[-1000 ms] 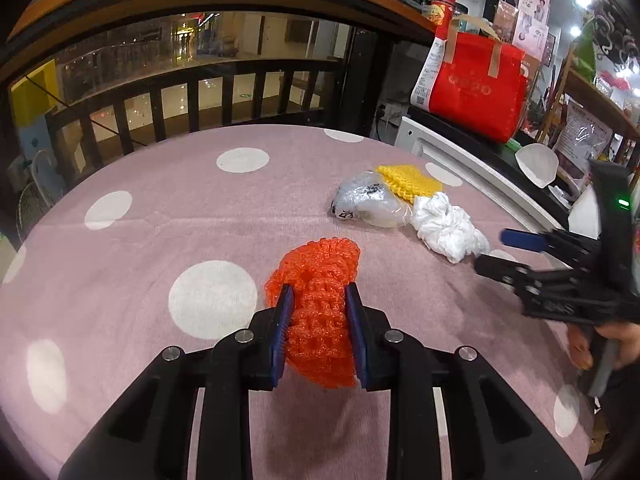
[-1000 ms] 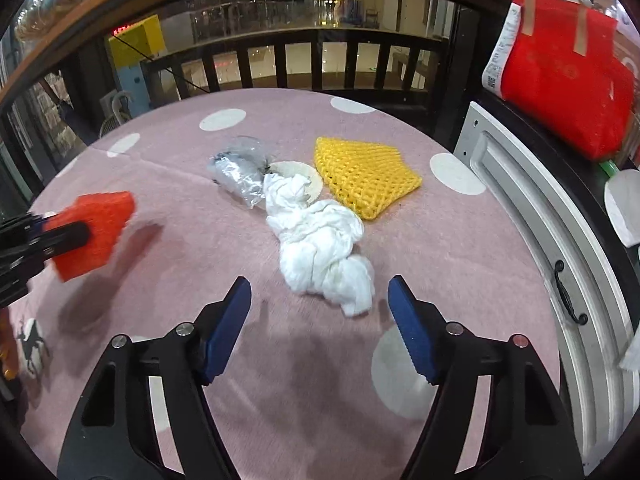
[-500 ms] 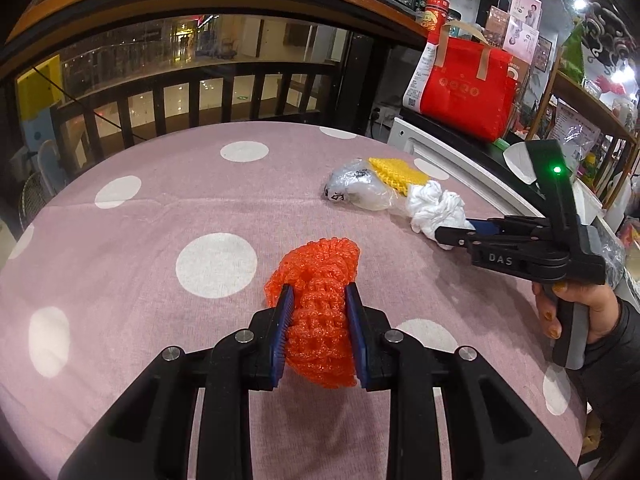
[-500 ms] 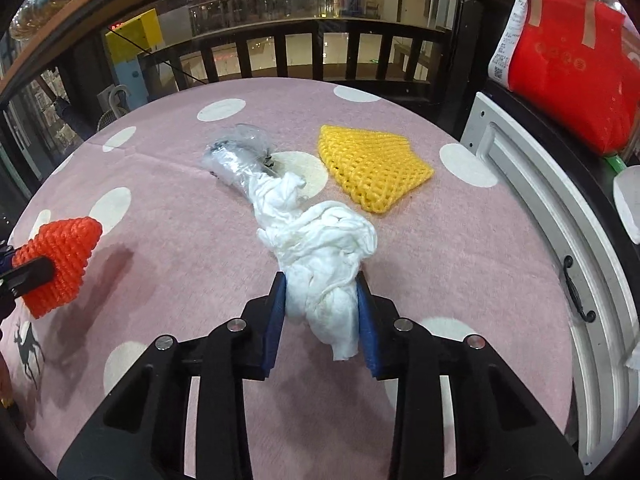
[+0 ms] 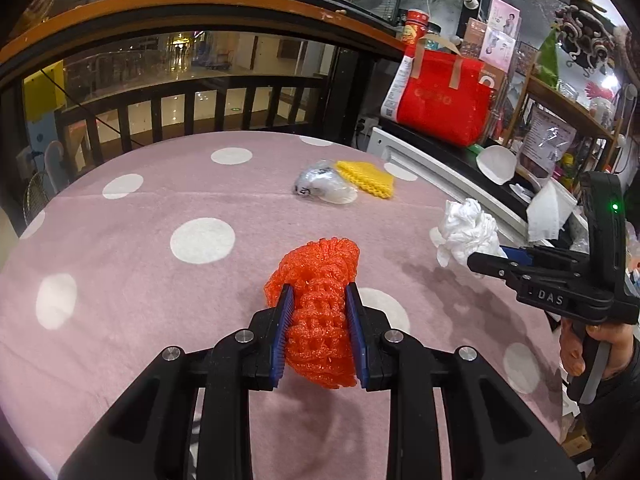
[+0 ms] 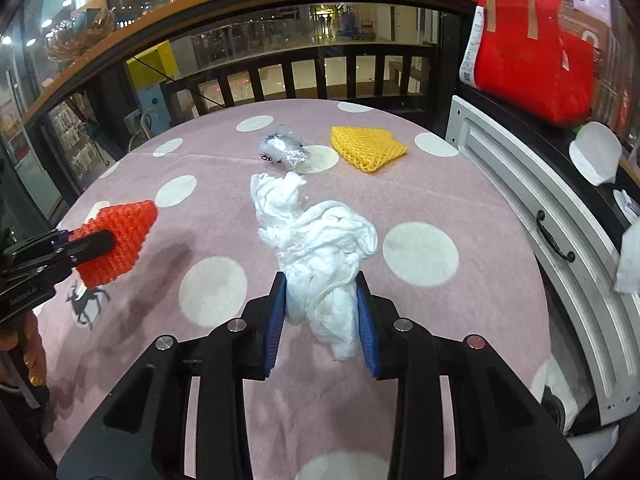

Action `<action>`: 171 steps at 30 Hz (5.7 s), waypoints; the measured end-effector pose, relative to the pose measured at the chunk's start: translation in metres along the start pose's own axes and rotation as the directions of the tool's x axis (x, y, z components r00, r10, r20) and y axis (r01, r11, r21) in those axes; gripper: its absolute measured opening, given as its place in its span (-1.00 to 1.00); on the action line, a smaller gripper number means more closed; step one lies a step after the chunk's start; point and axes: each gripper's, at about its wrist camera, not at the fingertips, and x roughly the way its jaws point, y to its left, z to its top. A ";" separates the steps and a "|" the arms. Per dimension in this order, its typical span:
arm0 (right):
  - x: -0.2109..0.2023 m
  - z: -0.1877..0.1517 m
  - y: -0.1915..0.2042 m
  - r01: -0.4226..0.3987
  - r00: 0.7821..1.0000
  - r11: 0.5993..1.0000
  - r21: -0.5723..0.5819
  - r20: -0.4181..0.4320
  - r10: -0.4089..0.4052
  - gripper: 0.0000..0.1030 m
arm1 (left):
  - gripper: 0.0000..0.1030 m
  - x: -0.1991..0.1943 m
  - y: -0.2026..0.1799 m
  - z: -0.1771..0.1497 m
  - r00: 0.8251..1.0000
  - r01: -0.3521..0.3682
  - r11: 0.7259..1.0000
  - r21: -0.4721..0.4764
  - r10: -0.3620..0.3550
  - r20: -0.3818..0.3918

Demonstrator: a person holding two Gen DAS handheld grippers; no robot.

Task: Collect trash
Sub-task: 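Carry the mesh net and tissue with both tools over the black bin, then open the right tool to drop the tissue while the left releases the mesh net, then move both open tools from the bin back over the table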

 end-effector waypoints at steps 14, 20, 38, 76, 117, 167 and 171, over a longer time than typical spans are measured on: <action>-0.087 -0.077 -0.009 0.035 0.997 0.998 0.052 0.067 -0.038 -0.35 | -0.50 -0.033 -0.058 -0.037 0.996 0.085 0.995 0.045 -0.085 0.003; -0.112 -0.104 -0.016 0.053 0.995 0.996 0.075 0.079 -0.058 -0.35 | -0.50 -0.042 -0.081 -0.050 0.992 0.125 0.990 0.061 -0.125 -0.003; -0.169 -0.184 -0.088 0.169 0.979 0.952 0.255 0.071 -0.193 -0.35 | -0.50 -0.048 -0.168 -0.074 0.963 0.270 0.948 0.170 -0.265 -0.054; -0.162 -0.299 -0.209 0.403 0.905 0.685 0.607 -0.156 -0.395 0.43 | -0.50 0.022 -0.312 -0.116 0.841 0.514 0.817 0.262 -0.420 -0.340; -0.220 -0.309 -0.222 0.436 0.858 0.597 0.674 -0.111 -0.502 0.56 | 0.71 0.071 -0.379 -0.165 0.858 0.471 0.777 0.418 -0.293 -0.423; -0.096 -0.084 -0.060 0.110 0.983 0.965 0.236 0.119 -0.141 0.66 | 0.89 0.004 -0.080 -0.020 0.999 0.026 0.984 0.179 -0.019 -0.041; -0.074 -0.058 -0.056 0.104 0.985 0.974 0.199 0.114 -0.128 0.66 | 0.89 0.033 -0.052 0.005 0.999 0.004 0.990 0.140 0.004 -0.053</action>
